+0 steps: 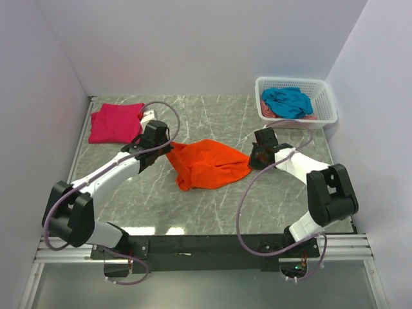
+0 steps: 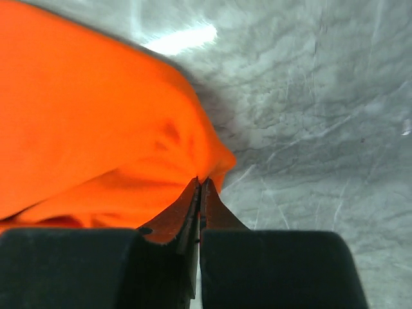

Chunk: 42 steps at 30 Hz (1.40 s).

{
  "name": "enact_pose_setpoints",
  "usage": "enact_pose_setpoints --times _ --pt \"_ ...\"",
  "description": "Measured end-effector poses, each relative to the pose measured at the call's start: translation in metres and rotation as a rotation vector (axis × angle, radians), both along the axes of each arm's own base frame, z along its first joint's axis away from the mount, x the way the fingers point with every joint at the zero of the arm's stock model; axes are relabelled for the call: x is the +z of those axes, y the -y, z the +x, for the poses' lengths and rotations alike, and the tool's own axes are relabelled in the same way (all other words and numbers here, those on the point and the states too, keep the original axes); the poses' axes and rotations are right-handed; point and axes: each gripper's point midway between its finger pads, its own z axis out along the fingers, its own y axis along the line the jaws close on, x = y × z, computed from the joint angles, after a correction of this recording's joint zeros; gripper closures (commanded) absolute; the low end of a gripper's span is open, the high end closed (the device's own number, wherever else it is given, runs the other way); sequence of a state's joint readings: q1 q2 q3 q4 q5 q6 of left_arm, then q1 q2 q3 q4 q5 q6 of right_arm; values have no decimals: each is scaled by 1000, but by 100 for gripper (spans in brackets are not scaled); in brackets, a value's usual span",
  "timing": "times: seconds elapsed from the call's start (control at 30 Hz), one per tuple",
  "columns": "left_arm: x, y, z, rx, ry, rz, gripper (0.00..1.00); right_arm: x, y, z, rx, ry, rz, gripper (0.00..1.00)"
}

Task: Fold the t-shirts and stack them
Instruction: Flatten the tshirt out

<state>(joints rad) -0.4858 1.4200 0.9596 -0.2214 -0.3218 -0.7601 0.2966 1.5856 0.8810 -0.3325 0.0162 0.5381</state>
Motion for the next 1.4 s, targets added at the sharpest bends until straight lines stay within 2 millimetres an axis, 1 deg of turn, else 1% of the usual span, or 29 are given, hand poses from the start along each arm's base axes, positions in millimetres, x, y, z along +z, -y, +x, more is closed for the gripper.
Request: enact_pose_setpoints --times 0.07,0.1,0.17,0.23,0.33,0.4,0.47,0.53,0.57,0.63,0.67,0.77,0.83,0.87,0.93,0.97,1.0,1.07,1.1,1.17,1.23,1.27,1.33,1.4 --pt "14 -2 0 2 34 -4 99 14 0 3 12 44 5 100" --pt "24 -3 1 3 57 -8 99 25 -1 6 19 78 10 100" --pt "45 -3 1 5 106 -24 99 52 -1 10 37 161 21 100" --pt "74 -6 -1 5 174 -48 99 85 -1 13 57 257 31 100" --pt "130 -12 -12 -3 311 -93 99 144 -2 19 89 413 47 100" --pt "174 -19 -24 -9 418 -127 99 190 -2 17 112 530 61 100" --pt "223 -27 -39 -17 534 -163 99 240 -2 11 134 656 81 100" --pt "277 -36 -60 -36 664 -205 99 292 -1 -3 161 782 105 100" --pt "299 -40 -71 -46 721 -225 99 313 -1 -10 176 835 119 100" --pt "343 -49 -97 -73 836 -266 99 364 -1 -34 222 959 149 100" --pt "363 -54 -111 -87 892 -288 99 384 -1 -44 242 1010 164 100" --pt "415 -65 -153 -139 1039 -341 99 450 -4 -89 339 1187 216 100" --pt "440 -71 -174 -165 1116 -367 99 474 -5 -113 389 1262 237 100" --pt "448 -73 -180 -170 1139 -373 99 487 -4 -127 409 1304 246 100" --pt "456 -75 -185 -170 1163 -374 99 503 -2 -146 430 1361 256 100" --pt "456 -75 -183 -166 1159 -370 99 506 -2 -149 432 1371 257 100" --pt "454 -74 -178 -157 1150 -365 99 507 -1 -149 428 1374 252 100" --pt "448 -72 -159 -119 1114 -345 99 499 0 -137 412 1340 234 100" --pt "443 -70 -145 -93 1087 -330 99 493 0 -127 398 1309 218 100" --pt "428 -65 -111 -31 1016 -282 99 475 -1 -97 363 1229 177 100" --pt "409 -57 -72 22 934 -213 99 453 -2 -61 330 1143 126 100" --pt "402 -55 -55 40 902 -183 99 445 -1 -48 317 1110 106 100" --pt "383 -49 -15 63 828 -114 99 429 -1 -17 306 1044 57 100" --pt "368 -50 23 80 759 -65 99 417 -3 13 309 985 19 100"
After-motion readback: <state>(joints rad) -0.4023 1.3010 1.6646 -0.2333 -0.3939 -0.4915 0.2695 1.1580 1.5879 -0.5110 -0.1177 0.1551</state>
